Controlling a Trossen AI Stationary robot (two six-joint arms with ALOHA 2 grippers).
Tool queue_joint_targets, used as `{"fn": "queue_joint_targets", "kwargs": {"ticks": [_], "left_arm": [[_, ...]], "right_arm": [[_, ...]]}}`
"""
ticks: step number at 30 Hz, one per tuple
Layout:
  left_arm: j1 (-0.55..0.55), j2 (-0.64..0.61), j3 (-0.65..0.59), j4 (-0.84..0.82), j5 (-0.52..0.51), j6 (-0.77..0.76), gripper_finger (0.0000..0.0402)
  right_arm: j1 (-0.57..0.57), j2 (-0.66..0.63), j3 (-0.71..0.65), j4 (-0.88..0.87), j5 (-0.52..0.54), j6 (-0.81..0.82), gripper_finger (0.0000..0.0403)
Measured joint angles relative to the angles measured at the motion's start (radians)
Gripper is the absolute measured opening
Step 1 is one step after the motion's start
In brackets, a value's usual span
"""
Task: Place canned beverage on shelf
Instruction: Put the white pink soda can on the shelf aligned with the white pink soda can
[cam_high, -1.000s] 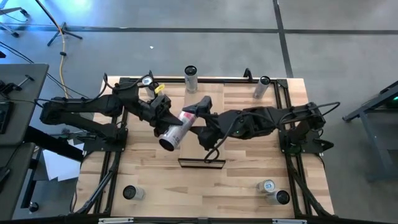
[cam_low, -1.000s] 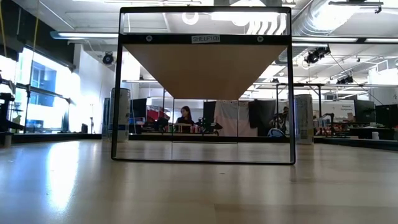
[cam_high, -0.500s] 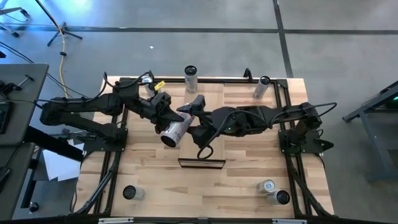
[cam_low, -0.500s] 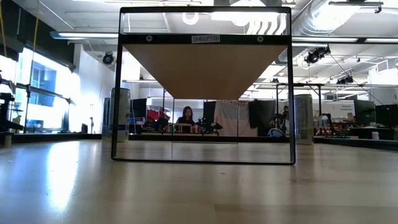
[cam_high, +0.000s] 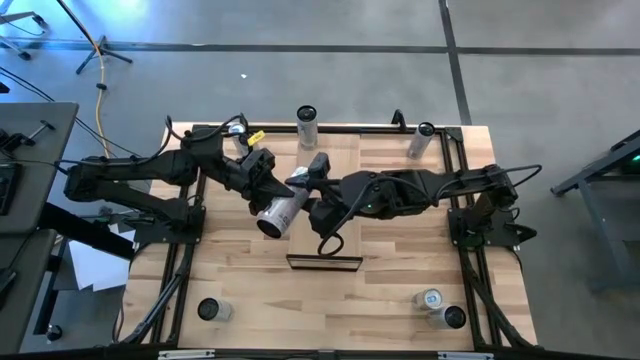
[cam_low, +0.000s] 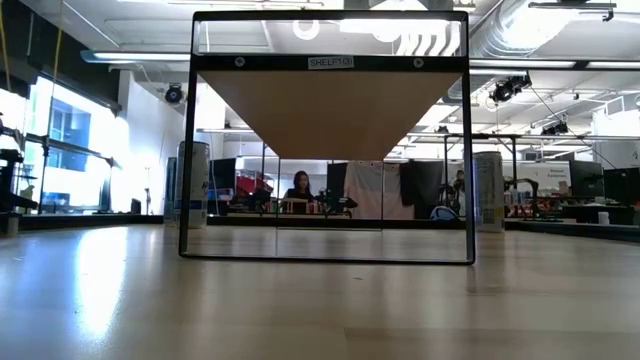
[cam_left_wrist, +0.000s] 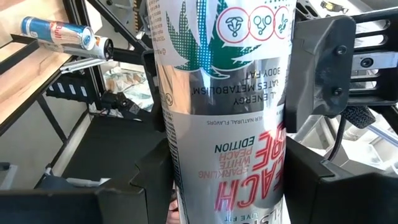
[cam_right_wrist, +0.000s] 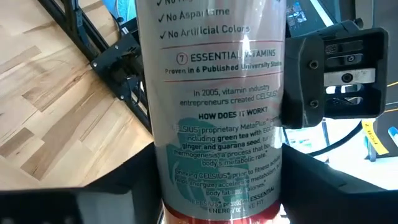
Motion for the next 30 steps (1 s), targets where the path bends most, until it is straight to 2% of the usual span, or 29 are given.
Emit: {"fn": "queue_joint_targets", "kwargs": {"ticks": [10,30], "left_arm": [[0.0,-0.001,0.003,-0.044,-0.019,0.064,0.0211],[-0.001,0.0,0.002,-0.047,-0.024,0.137,0.024]], "right_arm": [[0.002,0.001,-0.002,-0.003,0.002,-0.015,0.025],[0.003,0.001,-0.002,-0.005,0.001,-0.005,0.0244]]}}
